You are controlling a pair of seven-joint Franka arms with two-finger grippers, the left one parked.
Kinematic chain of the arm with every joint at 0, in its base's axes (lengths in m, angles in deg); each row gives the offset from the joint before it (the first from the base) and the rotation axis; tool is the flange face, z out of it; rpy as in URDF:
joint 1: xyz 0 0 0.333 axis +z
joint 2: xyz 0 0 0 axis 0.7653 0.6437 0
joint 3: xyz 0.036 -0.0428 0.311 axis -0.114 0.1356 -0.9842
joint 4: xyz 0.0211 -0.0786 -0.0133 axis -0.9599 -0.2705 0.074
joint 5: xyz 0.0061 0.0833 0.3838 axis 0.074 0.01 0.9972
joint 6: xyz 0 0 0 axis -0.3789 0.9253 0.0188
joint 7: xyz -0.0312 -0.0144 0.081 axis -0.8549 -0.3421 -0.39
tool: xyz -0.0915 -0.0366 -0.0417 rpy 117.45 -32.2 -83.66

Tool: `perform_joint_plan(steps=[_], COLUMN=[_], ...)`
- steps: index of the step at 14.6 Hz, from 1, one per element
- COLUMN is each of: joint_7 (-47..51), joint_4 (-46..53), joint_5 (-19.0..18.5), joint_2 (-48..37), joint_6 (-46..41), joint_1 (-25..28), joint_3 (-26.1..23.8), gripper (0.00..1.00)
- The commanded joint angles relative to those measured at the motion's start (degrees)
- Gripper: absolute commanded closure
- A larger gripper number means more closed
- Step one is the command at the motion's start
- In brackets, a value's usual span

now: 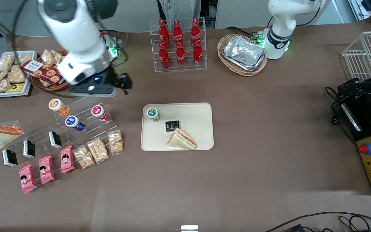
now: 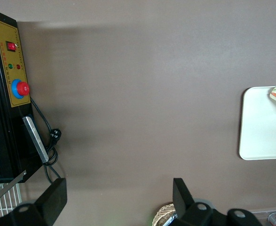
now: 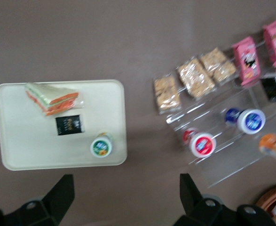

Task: Place green gum on tray
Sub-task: 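Open the right gripper and raise it away from the tray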

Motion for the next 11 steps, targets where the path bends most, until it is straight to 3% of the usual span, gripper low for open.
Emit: perform_joint_plan(steps=[1, 5, 9, 11], joint_7=[-12.72, -29.60, -31.13, -31.21], joint_4=[0.69, 0.87, 1.57, 1.57], joint_5=[1.24, 1.24, 1.59, 1.59], joint_2=[-1.49, -1.40, -1.05, -0.96], joint_6=[-1.61, -1.26, -1.43, -1.70], joint_1=[-7.22, -16.54, -23.23, -28.31], joint_3=[-0.54, -0.89, -1.59, -5.53], gripper=[0.00, 0.00, 0.00, 0.00])
